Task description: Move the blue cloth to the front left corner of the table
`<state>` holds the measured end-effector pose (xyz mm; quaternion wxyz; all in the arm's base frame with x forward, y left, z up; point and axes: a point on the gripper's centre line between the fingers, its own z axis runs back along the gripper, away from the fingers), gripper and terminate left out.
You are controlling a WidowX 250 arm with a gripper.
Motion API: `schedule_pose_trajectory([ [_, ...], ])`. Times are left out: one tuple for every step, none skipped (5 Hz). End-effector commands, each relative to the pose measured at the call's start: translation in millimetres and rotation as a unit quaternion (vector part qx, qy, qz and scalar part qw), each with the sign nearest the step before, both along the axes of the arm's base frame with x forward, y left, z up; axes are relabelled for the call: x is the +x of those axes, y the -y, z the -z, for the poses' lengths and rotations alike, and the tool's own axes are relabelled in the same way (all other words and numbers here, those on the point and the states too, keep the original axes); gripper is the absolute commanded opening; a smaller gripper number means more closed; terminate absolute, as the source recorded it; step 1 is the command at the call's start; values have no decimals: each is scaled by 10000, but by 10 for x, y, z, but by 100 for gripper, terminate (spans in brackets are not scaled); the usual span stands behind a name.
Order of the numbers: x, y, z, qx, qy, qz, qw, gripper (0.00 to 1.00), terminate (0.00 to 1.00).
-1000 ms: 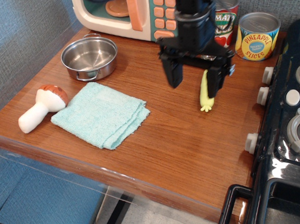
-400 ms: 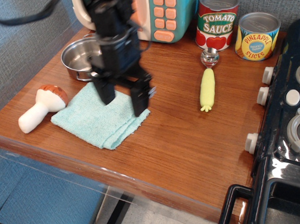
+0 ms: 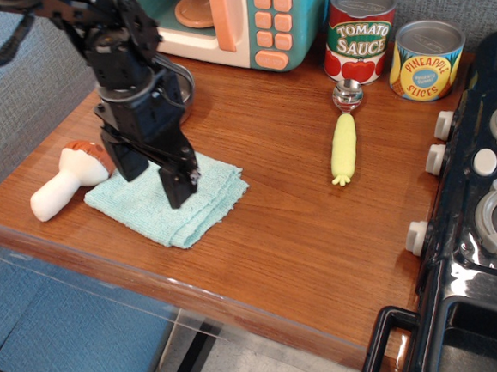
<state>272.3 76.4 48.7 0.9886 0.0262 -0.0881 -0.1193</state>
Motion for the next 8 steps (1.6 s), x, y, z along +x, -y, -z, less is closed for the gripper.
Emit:
schedule_pose_trajectory([
  [155,-263,60,143,39,-310,9994,100,0],
  [206,-257,198,299,-114,-265,9991,100,0],
  [166,-244,356,278,-316,-346,9985,100,0],
  [31,-188,467,129,-493,-545,9972,100,0],
  [-23,-24,356,-56,-351,-749,9966,100,0],
  [-9,404,275,-73,-272,-547,9981,100,0],
  [-2,873,318,-3,-337,-157,9993,100,0],
  [18,1288,438,60,-511,24,9987,100,0],
])
